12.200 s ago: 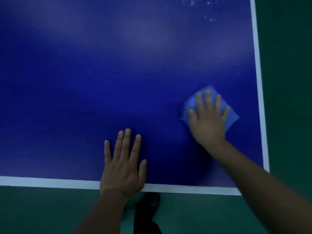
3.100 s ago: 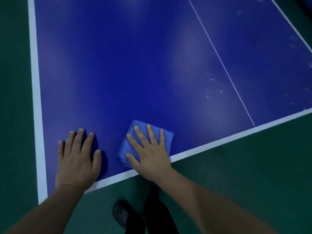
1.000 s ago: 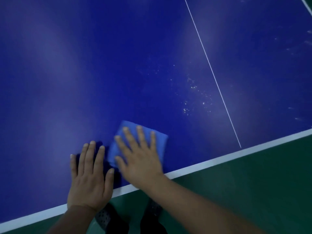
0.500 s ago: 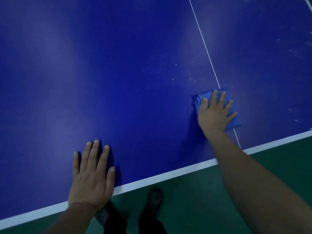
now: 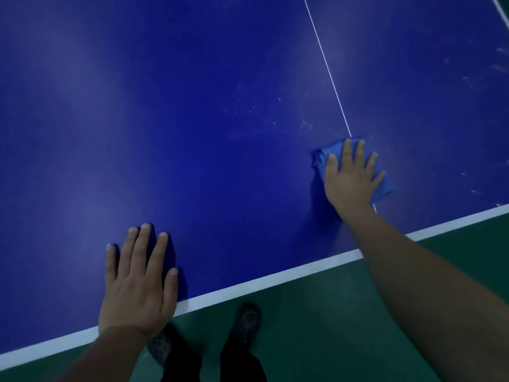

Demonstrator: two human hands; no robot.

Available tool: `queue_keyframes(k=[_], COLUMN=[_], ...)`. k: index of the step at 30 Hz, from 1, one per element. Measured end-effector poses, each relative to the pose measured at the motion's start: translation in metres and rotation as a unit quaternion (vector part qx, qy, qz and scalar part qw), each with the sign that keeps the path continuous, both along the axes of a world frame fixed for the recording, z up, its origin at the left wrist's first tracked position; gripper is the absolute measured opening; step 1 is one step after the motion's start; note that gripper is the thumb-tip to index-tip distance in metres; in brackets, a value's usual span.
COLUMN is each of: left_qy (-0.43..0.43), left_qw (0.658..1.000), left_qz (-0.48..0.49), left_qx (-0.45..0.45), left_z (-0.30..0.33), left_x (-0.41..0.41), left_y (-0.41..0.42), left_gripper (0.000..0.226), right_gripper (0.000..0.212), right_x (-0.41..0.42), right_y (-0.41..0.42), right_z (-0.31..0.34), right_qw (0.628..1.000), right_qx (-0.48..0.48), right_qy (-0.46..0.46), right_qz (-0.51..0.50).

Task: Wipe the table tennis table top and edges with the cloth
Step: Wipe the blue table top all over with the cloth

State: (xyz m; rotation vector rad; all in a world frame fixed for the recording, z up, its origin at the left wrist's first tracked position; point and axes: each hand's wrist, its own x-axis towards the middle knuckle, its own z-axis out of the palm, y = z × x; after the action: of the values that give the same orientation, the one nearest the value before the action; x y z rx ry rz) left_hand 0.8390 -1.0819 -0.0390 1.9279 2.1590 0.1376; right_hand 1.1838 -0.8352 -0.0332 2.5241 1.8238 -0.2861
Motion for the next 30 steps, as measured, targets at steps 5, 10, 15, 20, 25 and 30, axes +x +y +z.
queue_keyframes(k=[5, 10, 15, 20, 25, 30], left_qy=[0.003, 0.008, 0.015, 0.019, 0.019, 0.026], left_qw=[1.0, 1.0, 1.0, 0.999, 0.999, 0.999], left_qz=[0.001, -0.001, -0.006, -0.013, -0.011, -0.02], left_qx=[-0.006, -0.005, -0.026, -0.036, -0.026, -0.027], left_z=[0.002, 0.002, 0.002, 0.0, -0.001, -0.002], left_x=[0.0, 0.0, -0.001, -0.002, -0.002, -0.003], left_y=[0.0, 0.001, 0.001, 0.001, 0.001, 0.0], left_gripper=[0.066, 0.066, 0.066, 0.068, 0.068, 0.067], right_gripper=[0.065, 0.065, 0.077, 0.07, 0.063, 0.068], right_x=[-0.108, -0.061, 0.015, -0.119, -0.253, -0.184], right_y=[-0.051, -0.044, -0.014, -0.055, -0.07, 0.037], right_z=[-0.004, -0.012, 0.003, -0.005, -0.008, -0.015], right_qw=[0.984, 0.94, 0.999, 0.983, 0.889, 0.929], right_qx=[0.015, 0.031, -0.025, 0.018, 0.015, 0.033], right_qy=[-0.001, -0.026, -0.004, -0.023, 0.029, -0.024], right_qz=[0.177, 0.338, 0.024, 0.18, 0.458, 0.368])
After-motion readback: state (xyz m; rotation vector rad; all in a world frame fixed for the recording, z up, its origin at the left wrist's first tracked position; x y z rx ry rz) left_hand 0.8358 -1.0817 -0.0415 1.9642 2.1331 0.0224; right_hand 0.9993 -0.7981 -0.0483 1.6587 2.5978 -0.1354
